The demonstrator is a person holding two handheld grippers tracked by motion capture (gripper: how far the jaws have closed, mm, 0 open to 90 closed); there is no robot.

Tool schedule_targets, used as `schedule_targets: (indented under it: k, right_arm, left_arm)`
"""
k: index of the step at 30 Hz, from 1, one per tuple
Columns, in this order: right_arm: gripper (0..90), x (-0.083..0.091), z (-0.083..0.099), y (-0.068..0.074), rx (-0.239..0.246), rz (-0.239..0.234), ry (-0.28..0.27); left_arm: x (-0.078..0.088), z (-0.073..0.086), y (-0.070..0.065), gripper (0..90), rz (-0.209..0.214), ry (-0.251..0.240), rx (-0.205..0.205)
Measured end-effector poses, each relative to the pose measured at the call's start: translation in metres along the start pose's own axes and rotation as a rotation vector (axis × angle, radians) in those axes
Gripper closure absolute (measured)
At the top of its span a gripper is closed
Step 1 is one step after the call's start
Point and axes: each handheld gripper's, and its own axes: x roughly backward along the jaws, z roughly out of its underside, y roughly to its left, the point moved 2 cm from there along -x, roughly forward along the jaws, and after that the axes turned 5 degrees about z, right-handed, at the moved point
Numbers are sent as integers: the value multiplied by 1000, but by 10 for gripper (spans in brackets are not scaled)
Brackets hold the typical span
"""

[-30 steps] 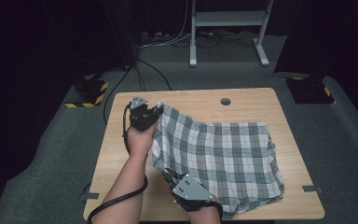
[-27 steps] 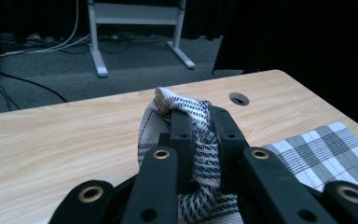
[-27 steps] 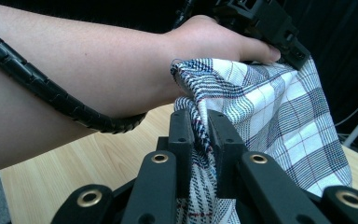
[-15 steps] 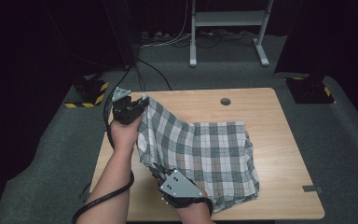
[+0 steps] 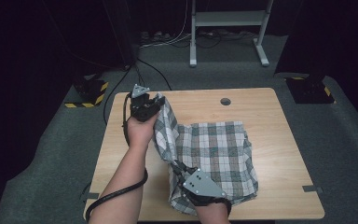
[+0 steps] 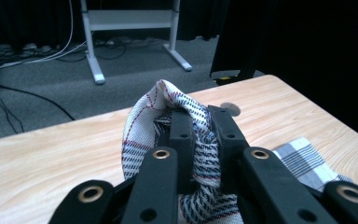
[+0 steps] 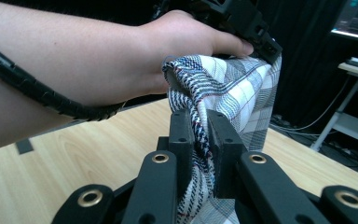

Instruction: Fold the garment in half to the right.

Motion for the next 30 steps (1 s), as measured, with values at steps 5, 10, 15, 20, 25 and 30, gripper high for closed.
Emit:
schedule_targets:
  k: [5, 10, 15, 20, 25, 30]
  right_arm:
    - [810, 7, -8, -8, 3, 12, -22]
    - [809, 9, -8, -10, 8, 18, -24]
    - [809, 13, 1, -17, 10, 42, -5]
    - [810, 20, 11, -29, 4, 71, 15]
    - [810, 28, 21, -40, -4, 97, 33]
    - [810, 34, 30, -50, -7, 122, 45]
  left_arm:
    - [-2, -9, -6, 815, 7, -6, -9]
    - [-8, -9, -13, 815, 20, 1, -7]
    - [-16, -7, -21, 814, 33, 7, -15]
    - [-26, -5, -29, 811, 42, 11, -23]
    - [-40, -3, -36, 806, 51, 15, -15]
    - [-53, 0, -46, 804, 64, 16, -14]
